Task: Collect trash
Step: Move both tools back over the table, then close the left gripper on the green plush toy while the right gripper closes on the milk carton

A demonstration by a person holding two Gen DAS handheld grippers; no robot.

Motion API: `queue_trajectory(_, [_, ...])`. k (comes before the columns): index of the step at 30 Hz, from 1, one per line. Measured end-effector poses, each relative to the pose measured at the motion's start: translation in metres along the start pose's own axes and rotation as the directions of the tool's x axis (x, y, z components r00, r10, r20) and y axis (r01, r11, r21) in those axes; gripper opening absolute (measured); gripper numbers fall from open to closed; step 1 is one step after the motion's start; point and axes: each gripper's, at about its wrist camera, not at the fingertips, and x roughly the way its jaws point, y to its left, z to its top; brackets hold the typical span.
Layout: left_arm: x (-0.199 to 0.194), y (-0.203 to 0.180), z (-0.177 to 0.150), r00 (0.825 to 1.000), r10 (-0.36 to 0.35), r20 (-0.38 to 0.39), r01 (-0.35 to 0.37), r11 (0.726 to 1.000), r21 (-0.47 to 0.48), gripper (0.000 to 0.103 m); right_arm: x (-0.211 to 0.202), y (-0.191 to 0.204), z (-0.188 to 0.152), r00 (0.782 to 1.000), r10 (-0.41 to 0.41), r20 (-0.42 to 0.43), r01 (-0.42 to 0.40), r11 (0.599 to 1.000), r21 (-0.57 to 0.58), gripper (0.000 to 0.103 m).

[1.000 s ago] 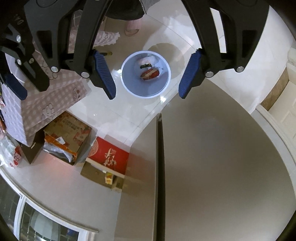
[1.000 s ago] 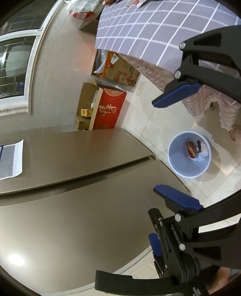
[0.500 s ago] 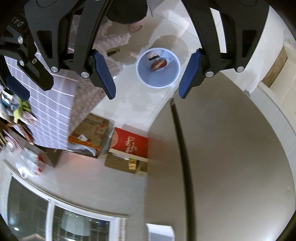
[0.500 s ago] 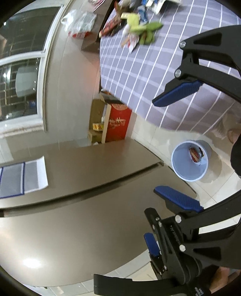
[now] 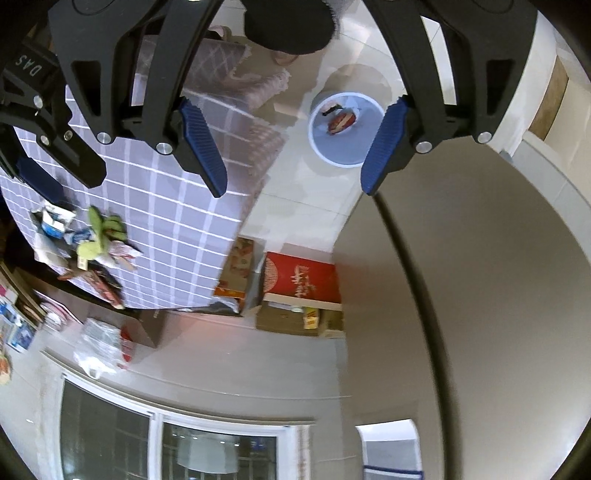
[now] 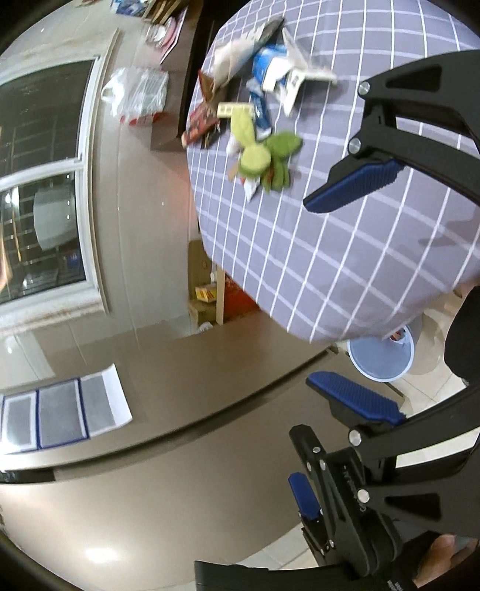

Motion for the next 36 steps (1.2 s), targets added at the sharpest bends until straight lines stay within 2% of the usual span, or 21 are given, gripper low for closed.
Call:
queue_trajectory(10, [0.011, -0.071, 0.012, 0.994, -0.101, -0.038, 0.103, 0.992, 0.071, 0.074, -0.019, -0.07, 0.0, 0.993, -0.115, 0.008, 0.115, 0.991, 0.064, 0.086])
queue_trajectory(16, [0.022, -0.114, 0.014, 0.982, -0.177, -0.062, 0.184, 0.975, 0.125, 0.077, -0.025, -0.11, -0.004, 0.982, -0.188, -0.009, 0.188, 0.977, 0.105, 0.086])
queue_trajectory(20, [0.036, -0.142, 0.016, 0.964, -0.248, -0.092, 0.259, 0.956, 0.141, 0.077, -0.027, -0.138, -0.008, 0.973, -0.228, -0.019, 0.229, 0.963, 0.143, 0.086])
queue_trajectory(26, [0.059, -0.18, 0.02, 0.955, -0.278, -0.106, 0.294, 0.937, 0.187, 0.077, -0.02, -0.17, -0.009, 0.966, -0.255, -0.048, 0.259, 0.947, 0.192, 0.086])
queue_trajectory(32, [0.087, -0.203, 0.035, 0.96, -0.263, -0.101, 0.279, 0.937, 0.212, 0.077, -0.007, -0.189, -0.004, 0.963, -0.262, -0.061, 0.269, 0.942, 0.203, 0.086])
queue_trajectory(36, [0.103, -0.215, 0.043, 0.955, -0.278, -0.104, 0.295, 0.93, 0.218, 0.077, 0.005, -0.199, 0.0, 0.965, -0.252, -0.08, 0.263, 0.939, 0.223, 0.086])
